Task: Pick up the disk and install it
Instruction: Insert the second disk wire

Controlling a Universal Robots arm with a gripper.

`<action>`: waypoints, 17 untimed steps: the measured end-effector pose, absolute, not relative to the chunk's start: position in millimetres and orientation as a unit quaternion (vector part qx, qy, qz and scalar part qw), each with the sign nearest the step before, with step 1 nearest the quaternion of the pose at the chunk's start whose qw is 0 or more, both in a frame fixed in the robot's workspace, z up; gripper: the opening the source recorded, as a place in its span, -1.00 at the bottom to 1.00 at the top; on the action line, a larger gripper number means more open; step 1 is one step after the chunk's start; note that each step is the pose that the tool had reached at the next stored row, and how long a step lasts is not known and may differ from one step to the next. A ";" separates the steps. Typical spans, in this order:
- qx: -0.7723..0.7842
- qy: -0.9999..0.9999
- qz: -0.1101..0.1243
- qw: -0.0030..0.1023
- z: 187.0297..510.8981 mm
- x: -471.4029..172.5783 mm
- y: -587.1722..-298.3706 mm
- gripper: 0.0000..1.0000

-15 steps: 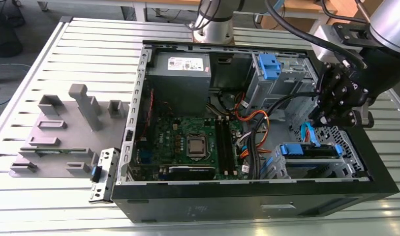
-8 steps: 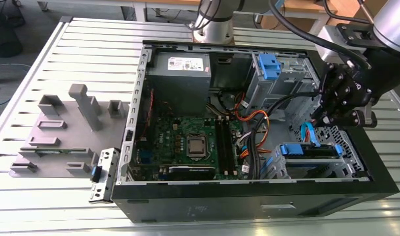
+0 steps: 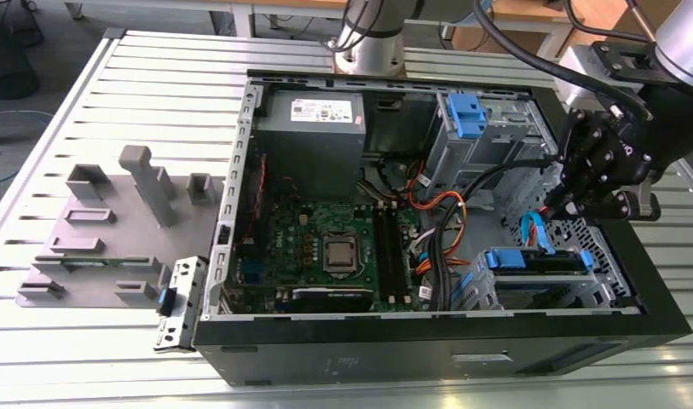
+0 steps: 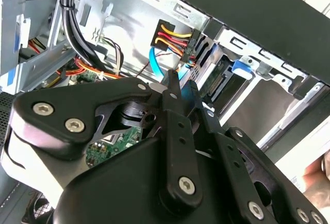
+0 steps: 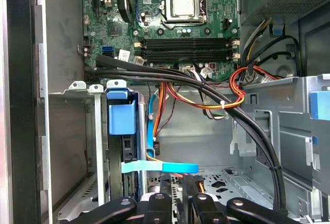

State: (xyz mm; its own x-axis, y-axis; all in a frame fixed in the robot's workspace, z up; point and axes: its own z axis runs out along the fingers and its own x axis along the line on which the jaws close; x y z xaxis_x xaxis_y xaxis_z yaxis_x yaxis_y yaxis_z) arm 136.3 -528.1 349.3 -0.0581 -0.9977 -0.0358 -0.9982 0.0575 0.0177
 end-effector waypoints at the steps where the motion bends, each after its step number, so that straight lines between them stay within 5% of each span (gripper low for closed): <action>1: -0.686 0.727 0.019 0.007 349.2 136.3 -528.1 -0.53; 17: -0.686 0.727 0.019 0.007 349.1 141.5 -528.1 -0.38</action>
